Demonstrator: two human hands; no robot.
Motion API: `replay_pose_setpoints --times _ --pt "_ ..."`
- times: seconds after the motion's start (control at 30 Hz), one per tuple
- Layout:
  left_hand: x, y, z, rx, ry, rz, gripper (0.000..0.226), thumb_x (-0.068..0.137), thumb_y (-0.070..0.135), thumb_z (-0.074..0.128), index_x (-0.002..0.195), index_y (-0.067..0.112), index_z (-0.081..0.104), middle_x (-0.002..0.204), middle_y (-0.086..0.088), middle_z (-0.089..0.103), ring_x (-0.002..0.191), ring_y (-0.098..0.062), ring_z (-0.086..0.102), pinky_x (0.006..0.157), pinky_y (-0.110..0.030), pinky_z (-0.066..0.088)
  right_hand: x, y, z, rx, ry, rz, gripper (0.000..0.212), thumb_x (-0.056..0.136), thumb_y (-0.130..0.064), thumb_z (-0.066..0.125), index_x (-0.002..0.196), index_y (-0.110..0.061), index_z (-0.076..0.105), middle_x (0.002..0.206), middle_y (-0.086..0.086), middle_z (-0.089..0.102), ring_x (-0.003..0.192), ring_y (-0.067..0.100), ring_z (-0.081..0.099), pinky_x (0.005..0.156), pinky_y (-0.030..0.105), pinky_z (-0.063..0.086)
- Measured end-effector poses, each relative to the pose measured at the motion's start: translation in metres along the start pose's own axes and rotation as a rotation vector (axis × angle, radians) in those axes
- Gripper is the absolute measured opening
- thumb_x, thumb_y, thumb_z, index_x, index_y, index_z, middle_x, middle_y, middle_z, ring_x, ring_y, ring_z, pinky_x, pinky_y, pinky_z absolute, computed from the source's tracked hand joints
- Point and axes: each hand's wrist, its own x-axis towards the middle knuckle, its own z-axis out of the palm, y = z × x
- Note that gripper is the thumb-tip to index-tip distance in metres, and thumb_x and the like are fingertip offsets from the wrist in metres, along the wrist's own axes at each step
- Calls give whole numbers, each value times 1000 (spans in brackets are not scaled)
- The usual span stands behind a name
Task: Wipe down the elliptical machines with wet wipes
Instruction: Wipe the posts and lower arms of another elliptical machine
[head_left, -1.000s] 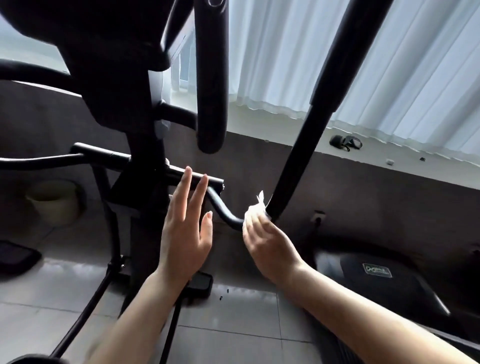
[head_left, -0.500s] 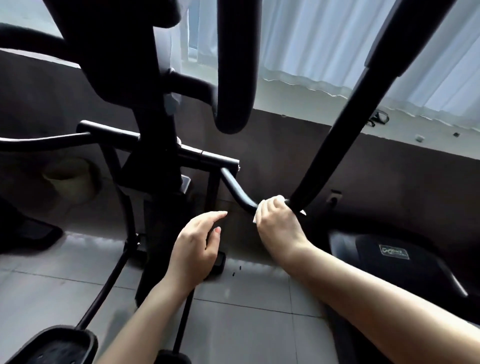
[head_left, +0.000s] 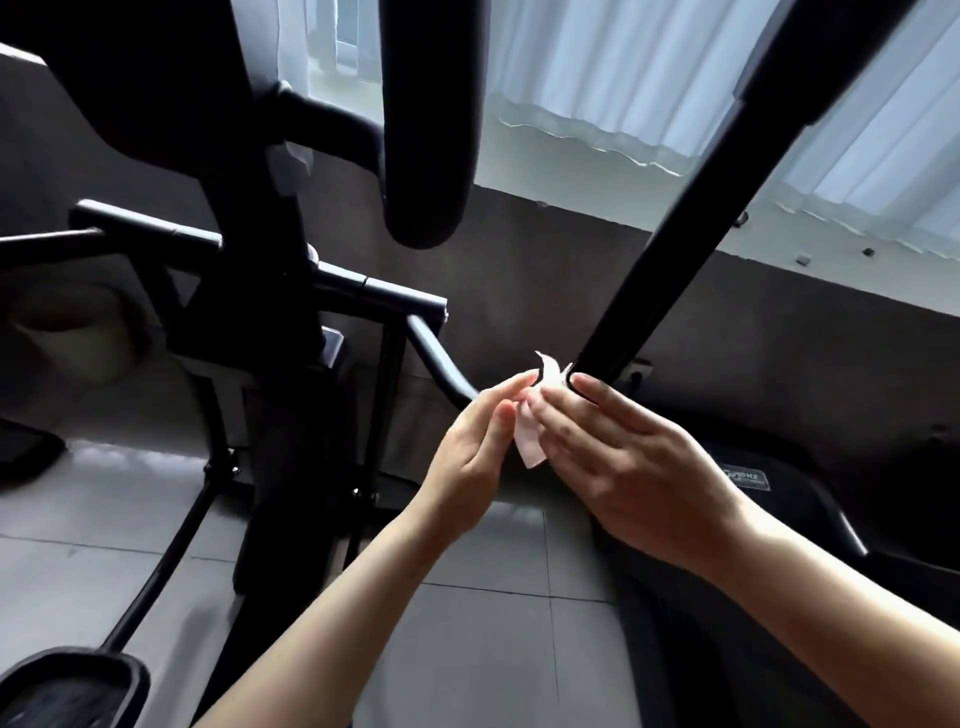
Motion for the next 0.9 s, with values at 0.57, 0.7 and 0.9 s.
replay_pose_setpoints --times 0.57,0.7,0.9 --pt "58 -115 -54 948 24 408 49 105 47 9 116 26 52 118 -1 66 125 -22 54 112 -48 23 5 35 27 -241 161 67 40 98 -34 54 132 -14 60 145 3 51 140 17 36 121 39 6" --pt "91 -123 -86 1025 -76 267 70 102 56 3 122 22 61 132 -3 61 136 -21 43 117 -44 10 6 36 33 -251 192 57 38 97 -34 55 129 -16 62 144 2 53 139 17 37 121 39 4" --pt "68 -97 -50 808 -46 341 75 105 49 5 99 9 69 103 -7 67 111 -31 60 106 -45 35 7 37 35 -215 232 43 36 96 -32 54 127 -16 63 141 1 56 137 16 38 122 38 1"
